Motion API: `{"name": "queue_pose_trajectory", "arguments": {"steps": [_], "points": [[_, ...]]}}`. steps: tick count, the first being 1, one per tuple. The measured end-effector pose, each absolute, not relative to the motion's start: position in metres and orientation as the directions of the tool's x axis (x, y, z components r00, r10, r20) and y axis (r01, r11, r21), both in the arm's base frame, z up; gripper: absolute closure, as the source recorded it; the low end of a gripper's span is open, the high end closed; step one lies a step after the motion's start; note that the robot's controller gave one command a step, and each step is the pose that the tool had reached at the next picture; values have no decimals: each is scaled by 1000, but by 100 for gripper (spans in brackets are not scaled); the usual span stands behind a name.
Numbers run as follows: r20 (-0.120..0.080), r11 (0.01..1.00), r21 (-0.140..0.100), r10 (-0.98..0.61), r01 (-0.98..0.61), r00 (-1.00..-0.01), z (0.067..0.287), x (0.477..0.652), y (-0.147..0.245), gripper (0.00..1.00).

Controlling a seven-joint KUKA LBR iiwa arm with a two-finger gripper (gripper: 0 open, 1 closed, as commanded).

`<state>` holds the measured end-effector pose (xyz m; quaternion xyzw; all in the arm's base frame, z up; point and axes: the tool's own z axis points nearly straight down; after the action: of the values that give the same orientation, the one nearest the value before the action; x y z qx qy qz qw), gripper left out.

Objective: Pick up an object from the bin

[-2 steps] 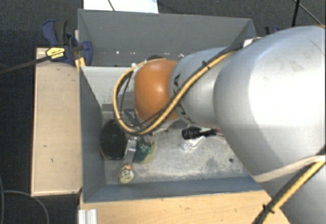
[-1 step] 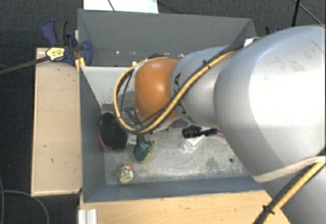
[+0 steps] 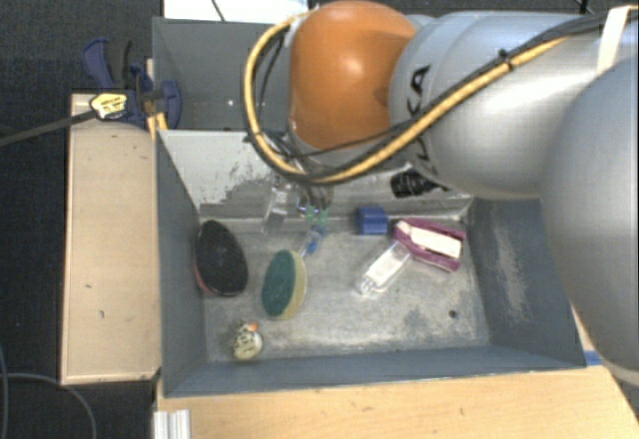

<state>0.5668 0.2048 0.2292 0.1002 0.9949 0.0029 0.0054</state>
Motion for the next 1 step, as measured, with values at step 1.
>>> {"name": "queue_pose_trajectory", "arguments": {"steps": [1], "points": [[-2,980,2,200,200,-980,224,565,204,0]]}}
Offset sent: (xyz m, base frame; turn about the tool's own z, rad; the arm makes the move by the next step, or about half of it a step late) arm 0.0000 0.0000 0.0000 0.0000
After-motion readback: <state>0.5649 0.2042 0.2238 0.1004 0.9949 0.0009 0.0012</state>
